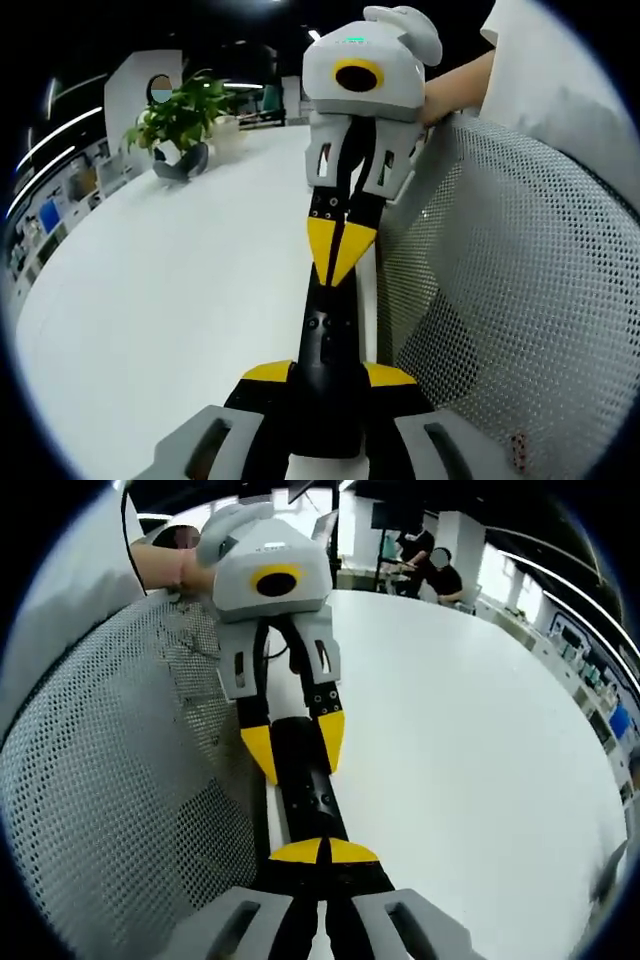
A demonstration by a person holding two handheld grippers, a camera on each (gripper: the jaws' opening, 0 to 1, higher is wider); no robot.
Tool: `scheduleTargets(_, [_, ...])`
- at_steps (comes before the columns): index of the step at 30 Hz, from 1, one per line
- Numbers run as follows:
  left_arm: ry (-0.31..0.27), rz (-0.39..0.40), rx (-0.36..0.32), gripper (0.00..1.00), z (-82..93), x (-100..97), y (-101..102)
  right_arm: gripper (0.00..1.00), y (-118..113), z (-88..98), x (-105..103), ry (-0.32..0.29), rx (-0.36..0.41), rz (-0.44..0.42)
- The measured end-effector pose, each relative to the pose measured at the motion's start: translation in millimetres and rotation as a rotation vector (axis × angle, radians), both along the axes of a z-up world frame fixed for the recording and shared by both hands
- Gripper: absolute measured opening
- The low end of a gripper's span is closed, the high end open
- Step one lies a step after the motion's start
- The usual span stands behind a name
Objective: Press the specified remote control buttons in sequence, fully releasing each button before pressing the next.
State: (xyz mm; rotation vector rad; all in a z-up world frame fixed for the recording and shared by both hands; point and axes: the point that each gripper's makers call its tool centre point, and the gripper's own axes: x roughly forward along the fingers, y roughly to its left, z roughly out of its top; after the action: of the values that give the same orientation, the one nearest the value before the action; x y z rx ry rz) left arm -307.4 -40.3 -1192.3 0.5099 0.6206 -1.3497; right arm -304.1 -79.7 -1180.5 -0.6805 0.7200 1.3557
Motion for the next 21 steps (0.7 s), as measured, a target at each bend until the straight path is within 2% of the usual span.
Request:
scheduleTargets(4, [0.001, 0.001, 0.000, 0.25, -0.4, 0.3, -0.2, 0.00, 5.5, -0.9, -2.4, -0.033, -0.035, 0.060])
scheduleTargets(7, [0.000, 0.001, -0.001, 0.25, -0.3, 0.3, -0.3, 0.00, 5.8, -1.7, -2.8, -0.073, -0.091, 0.135])
scheduleTargets(11, [-0.004, 0.001, 0.007, 0.25, -0.4, 0.3, -0.7, 0.00, 8.0, -3.3, -2.1, -0.083, -0.178, 0.165])
scheduleTargets(13, [-0.004, 0.001, 0.009, 0.25, -0.5, 0.4, -0.7, 0.00, 11.0, -4.1, -1.9, -0.103, -0.195, 0.178])
scheduleTargets(16, [-0.002, 0.004, 0.007, 0.25, -0.6, 0.6, -0.6, 0.00, 10.0, -3.7, -0.8, -0.104, -0.183, 0.144])
scheduleTargets(19, [-0.002, 0.005, 0.005, 0.25, -0.4, 0.6, -0.5, 0.00, 9.4, -1.8, -0.6, -0.062, -0.116, 0.066])
scheduleTargets(21, [-0.002, 0.005, 0.006, 0.25, -0.4, 0.7, -0.6, 0.00, 8.4, -1.5, -0.1, -0.066, -0.122, 0.074])
